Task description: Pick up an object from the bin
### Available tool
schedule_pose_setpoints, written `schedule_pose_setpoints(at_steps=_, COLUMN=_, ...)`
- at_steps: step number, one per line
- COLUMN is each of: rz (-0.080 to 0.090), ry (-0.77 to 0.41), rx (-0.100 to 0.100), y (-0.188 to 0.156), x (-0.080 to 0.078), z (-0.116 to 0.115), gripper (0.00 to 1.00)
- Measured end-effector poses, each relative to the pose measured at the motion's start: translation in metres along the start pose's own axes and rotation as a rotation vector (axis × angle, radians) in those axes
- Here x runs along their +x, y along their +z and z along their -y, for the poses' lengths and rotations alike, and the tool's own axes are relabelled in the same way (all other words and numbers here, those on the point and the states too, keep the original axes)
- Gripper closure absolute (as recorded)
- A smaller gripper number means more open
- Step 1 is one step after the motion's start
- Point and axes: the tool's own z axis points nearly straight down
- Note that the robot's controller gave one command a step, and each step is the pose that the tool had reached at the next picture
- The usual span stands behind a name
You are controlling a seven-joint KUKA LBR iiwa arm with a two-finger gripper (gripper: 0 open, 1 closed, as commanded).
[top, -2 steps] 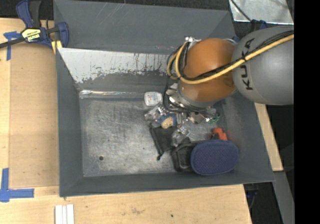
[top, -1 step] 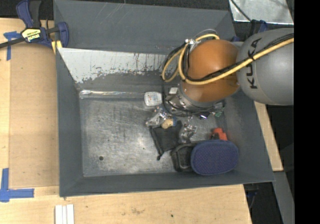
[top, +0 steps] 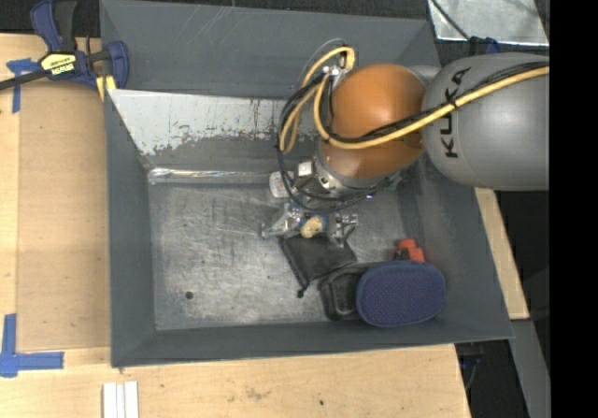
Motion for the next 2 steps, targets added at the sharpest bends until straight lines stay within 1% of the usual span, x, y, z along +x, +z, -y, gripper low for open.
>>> schedule_pose_setpoints(at_steps=1, rz=0.007, ry=0.001, rx=0.008, y=-0.004, x=-0.003, z=0.002, gripper=1.0)
schedule_pose_setpoints(at_steps=2, rz=0.002, ry=-0.152, rx=0.01, y=-0.177, x=0.024, z=0.005, gripper=1.0)
